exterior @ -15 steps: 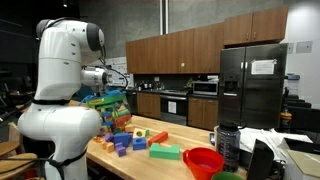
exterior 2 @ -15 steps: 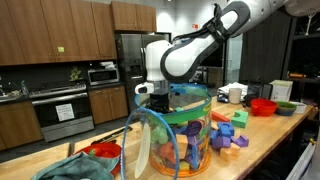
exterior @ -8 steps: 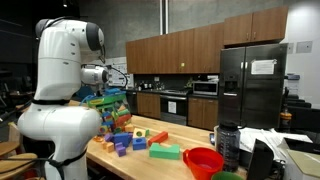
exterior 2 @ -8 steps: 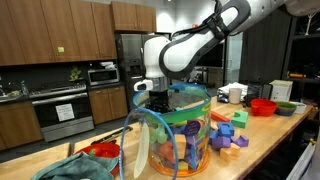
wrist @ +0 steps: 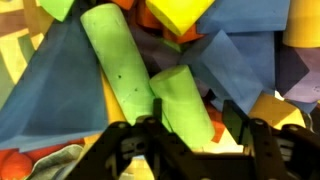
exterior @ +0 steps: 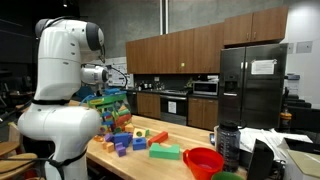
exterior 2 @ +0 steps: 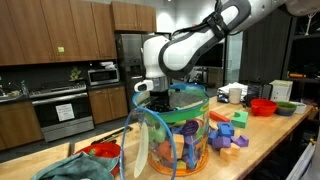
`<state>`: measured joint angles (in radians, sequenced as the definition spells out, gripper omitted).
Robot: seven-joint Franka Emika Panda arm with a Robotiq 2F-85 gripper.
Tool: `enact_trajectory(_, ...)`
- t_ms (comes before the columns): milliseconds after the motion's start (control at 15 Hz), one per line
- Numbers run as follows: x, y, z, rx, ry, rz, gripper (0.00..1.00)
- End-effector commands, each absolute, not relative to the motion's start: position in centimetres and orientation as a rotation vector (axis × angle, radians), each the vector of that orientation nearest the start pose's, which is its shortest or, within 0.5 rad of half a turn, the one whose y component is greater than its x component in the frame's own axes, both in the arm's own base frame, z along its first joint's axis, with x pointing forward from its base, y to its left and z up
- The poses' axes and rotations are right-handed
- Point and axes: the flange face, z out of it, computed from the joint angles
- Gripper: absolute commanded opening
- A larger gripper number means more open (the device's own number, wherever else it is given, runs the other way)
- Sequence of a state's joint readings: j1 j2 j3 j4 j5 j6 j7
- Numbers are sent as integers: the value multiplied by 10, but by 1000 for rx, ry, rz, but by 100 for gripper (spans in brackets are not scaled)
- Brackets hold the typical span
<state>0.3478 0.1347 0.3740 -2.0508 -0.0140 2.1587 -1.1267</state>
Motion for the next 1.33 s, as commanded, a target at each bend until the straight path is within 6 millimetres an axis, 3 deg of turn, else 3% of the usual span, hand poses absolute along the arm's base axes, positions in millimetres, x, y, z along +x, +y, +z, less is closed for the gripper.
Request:
enact_trajectory(0,432,374,377,1911,2545,-17,91)
enact_trajectory(333,429,377,374,1919,2538,-12,100)
enact_trajectory(1267,428,377,372,1922,2543,-31,100)
